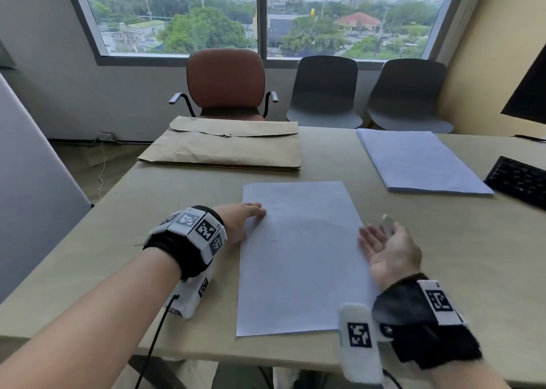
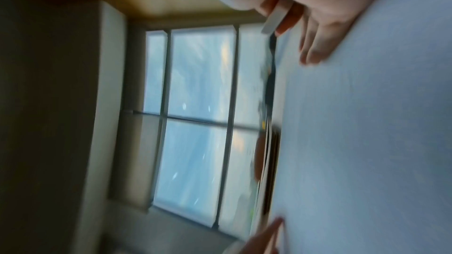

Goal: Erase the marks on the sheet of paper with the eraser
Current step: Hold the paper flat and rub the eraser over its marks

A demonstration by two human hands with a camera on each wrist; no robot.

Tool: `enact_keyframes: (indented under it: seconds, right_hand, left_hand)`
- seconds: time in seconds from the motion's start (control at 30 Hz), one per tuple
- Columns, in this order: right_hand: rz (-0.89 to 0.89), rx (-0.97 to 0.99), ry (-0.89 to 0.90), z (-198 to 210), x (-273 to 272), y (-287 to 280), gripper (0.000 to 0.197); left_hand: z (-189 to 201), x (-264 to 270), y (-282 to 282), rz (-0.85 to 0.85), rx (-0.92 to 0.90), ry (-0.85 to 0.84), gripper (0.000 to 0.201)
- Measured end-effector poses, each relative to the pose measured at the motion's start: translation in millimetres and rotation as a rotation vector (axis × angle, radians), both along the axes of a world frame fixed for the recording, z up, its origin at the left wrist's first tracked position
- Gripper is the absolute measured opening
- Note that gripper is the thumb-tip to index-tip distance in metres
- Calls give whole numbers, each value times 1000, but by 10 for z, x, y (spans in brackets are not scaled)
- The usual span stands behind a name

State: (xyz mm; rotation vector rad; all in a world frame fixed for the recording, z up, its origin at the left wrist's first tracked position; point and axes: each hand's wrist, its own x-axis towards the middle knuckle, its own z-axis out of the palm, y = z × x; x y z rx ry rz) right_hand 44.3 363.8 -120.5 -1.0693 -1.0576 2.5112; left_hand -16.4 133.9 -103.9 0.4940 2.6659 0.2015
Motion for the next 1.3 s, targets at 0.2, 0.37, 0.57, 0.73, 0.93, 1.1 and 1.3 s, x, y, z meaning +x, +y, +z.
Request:
enact_keyframes:
  seconds: [0.2, 0.37, 0.57, 0.73, 0.93, 1.1, 1.3]
  right_hand:
    - [252, -165, 114, 47, 45, -15, 30]
    - [631, -146, 9, -83, 184, -373, 34]
    - [21, 97, 13, 18, -197, 311, 27]
    - [304, -26, 102, 118, -120, -24, 27]
    - [324, 39, 24, -11, -110, -69, 27]
    - [38, 262, 10, 131, -275, 171, 27]
    - [839, 32, 103, 94, -145, -801, 31]
  left_hand:
    - [10, 6, 4, -25, -38, -54, 76]
    - [7, 7, 14, -19, -42, -40, 78]
    - [-7, -3, 5, -15, -38, -38, 77]
    - [-16, -19, -7, -13, -30, -41, 78]
    - [-14, -11, 17, -23, -46, -37, 78]
    - [-33, -8, -18, -21, -45, -57, 84]
    - [-99, -28, -48, 10, -15, -164, 113]
